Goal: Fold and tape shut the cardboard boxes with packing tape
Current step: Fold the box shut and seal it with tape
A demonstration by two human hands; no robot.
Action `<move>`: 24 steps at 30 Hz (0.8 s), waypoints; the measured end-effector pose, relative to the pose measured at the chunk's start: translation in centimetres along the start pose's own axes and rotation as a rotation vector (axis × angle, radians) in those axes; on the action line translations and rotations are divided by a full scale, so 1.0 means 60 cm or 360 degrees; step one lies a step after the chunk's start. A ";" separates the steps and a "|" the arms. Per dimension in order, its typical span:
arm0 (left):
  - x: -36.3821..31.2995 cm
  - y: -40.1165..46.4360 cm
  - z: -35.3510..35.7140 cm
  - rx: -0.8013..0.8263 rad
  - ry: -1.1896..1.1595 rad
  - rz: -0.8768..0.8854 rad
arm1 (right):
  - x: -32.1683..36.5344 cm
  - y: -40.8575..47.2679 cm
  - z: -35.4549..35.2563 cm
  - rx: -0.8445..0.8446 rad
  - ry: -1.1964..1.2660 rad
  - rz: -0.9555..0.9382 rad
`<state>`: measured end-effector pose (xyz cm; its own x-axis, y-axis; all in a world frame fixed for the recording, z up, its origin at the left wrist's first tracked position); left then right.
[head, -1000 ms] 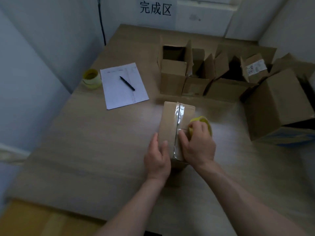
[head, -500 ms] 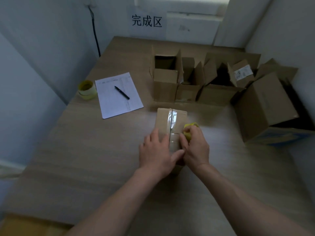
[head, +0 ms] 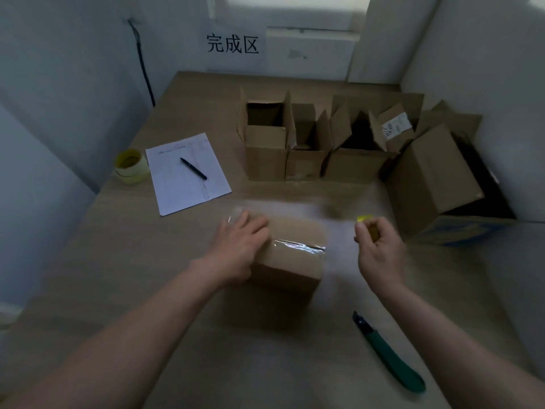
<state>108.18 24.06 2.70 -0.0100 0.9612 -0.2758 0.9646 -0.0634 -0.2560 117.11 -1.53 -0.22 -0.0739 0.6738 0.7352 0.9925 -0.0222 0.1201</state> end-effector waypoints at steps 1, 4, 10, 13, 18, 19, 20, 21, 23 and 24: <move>0.006 0.001 -0.007 -0.0122 0.0025 -0.0042 | 0.000 0.001 0.000 -0.0021 -0.0028 -0.0001; -0.032 0.011 -0.005 -0.0519 -0.0279 -0.0249 | -0.003 -0.002 0.009 0.0010 -0.0068 -0.0029; -0.157 0.046 0.083 -0.0477 -0.0437 -0.0707 | -0.003 -0.010 0.037 0.0105 0.0080 0.0061; -0.140 0.052 0.094 -0.0491 -0.0331 -0.0526 | 0.002 -0.013 0.032 0.0084 0.0022 -0.0005; -0.061 0.063 0.056 -0.0226 -0.0507 0.0016 | 0.020 -0.020 0.024 0.0162 -0.0126 -0.0187; -0.055 0.065 0.050 -0.0193 -0.0515 0.0046 | 0.024 -0.023 0.026 0.0195 -0.0173 -0.0229; -0.053 0.067 0.049 -0.0181 -0.0499 0.0067 | 0.028 -0.025 0.029 0.0220 -0.0227 -0.0276; -0.054 0.067 0.050 -0.0195 -0.0469 0.0086 | 0.031 -0.028 0.033 0.0242 -0.0284 -0.0318; -0.056 0.065 0.060 -0.0310 -0.0393 0.0120 | 0.036 -0.032 0.043 0.0283 -0.0338 -0.0335; -0.055 0.064 0.067 -0.0379 -0.0357 0.0136 | 0.037 -0.034 0.049 0.0296 -0.0327 -0.0315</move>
<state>110.84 19.59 -1.08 0.0413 0.8704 -0.4906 0.9987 -0.0511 -0.0066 115.20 2.18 -0.79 -0.2645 0.7867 0.5578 0.9630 0.2462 0.1094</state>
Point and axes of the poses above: each hand's wrist, its own y-axis towards the middle knuckle, its own z-axis out of the palm, x = y × z, the point moved 1 cm from there along y, towards the middle knuckle, and after that the axes turned 12 degrees about -y, right-handed, at the moved point
